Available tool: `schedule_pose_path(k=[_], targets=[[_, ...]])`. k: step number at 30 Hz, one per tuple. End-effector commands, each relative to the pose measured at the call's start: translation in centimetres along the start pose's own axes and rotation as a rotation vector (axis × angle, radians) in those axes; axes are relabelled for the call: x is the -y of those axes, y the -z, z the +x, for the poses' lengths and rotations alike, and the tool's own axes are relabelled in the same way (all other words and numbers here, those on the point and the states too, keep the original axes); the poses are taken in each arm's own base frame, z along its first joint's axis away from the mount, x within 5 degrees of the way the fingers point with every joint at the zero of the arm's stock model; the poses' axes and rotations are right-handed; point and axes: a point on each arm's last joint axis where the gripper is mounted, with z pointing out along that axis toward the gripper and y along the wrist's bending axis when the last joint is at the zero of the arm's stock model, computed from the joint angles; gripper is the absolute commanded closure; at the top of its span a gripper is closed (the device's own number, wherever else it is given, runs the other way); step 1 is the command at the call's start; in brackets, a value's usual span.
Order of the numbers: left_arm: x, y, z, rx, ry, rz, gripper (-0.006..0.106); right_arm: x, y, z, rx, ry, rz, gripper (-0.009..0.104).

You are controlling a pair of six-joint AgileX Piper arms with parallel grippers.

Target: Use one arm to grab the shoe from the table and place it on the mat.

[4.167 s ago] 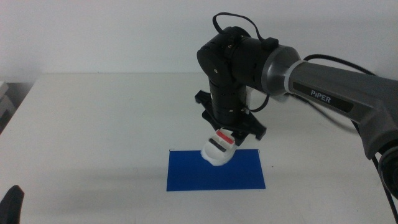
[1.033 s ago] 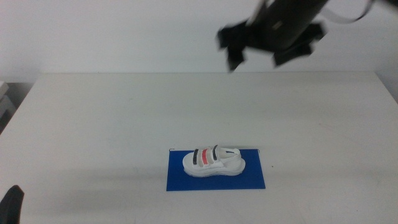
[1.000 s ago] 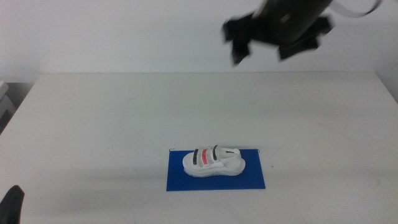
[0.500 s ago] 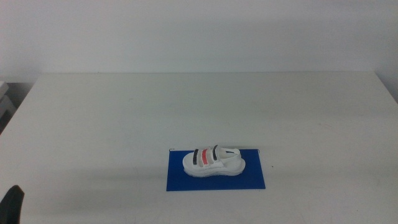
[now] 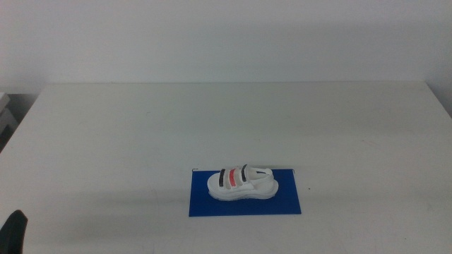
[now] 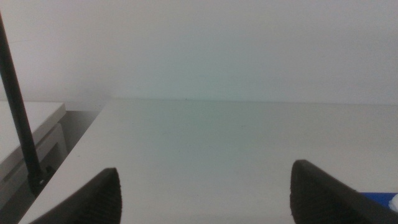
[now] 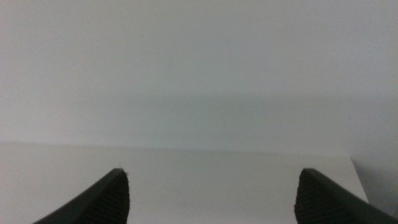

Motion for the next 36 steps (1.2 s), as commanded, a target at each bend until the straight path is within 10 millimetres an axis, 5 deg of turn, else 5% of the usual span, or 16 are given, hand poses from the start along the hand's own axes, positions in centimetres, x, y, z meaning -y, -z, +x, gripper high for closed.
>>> schedule_pose_path(k=[1, 7, 14, 17, 25, 31, 36], targets=[[0.1, 0.1, -0.5, 0.079, 0.006, 0.02, 0.008, 0.3, 1.0, 1.3, 0.103, 0.035, -0.008, 0.023], [0.1, 0.1, -0.5, 0.079, 0.006, 0.02, 0.008, 1.2, 2.2, 8.7, 0.098, 0.087, -0.014, 0.043], [0.1, 0.1, -0.5, 0.079, 0.006, 0.02, 0.008, 2.0, 3.5, 13.8, 0.159, 0.106, -0.016, 0.056], [0.1, 0.1, -0.5, 0.079, 0.006, 0.02, 0.008, 2.1, 4.0, 14.5, 0.168, 0.103, -0.016, 0.049], [0.1, 0.1, -0.5, 0.079, 0.006, 0.02, 0.008, 2.3, 5.2, 15.6, 0.265, 0.146, -0.012, 0.003], [0.1, 0.1, -0.5, 0.079, 0.006, 0.02, 0.008, 2.4, 4.2, 17.3, 0.215, 0.107, -0.027, 0.003], [0.1, 0.1, -0.5, 0.079, 0.006, 0.02, 0.008, 2.9, 2.8, 20.6, 0.114, 0.116, -0.018, 0.003]])
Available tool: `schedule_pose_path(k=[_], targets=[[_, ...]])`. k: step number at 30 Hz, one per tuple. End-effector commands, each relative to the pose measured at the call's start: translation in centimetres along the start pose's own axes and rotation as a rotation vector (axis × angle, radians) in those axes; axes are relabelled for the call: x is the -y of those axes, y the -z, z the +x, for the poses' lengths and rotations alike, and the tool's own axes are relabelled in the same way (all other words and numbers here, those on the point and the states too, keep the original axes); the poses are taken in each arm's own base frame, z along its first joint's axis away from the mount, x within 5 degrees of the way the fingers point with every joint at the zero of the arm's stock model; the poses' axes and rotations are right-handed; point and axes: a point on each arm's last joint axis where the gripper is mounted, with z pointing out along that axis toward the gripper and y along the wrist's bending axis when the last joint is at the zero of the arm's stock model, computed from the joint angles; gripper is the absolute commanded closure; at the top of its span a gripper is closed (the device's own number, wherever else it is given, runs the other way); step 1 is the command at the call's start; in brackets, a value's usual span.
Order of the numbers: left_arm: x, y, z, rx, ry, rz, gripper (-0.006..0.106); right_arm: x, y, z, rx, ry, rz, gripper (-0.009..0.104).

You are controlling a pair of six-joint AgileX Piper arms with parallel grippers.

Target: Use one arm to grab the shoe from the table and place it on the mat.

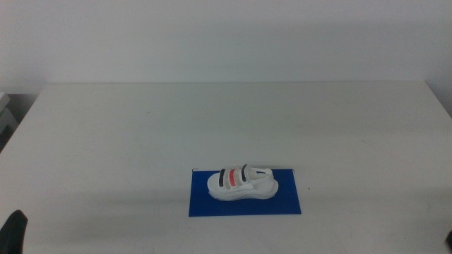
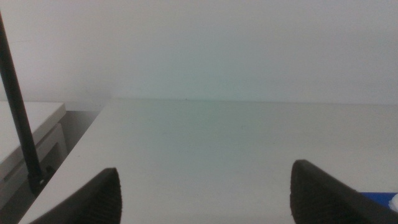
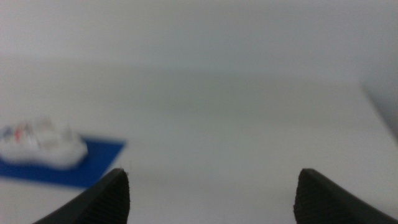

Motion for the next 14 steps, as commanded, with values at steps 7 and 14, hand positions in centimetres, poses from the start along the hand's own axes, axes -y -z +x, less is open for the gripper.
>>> schedule_pose_path(k=[7, 14], targets=[[0.2, 0.1, -0.5, 0.079, 0.006, 0.02, 0.008, 0.2, -0.6, 2.7, -0.036, 0.04, 0.013, 0.003], [0.2, 0.1, -0.5, 0.079, 0.006, 0.02, 0.008, 0.2, -0.6, 2.6, -0.026, 0.051, 0.014, 0.003]])
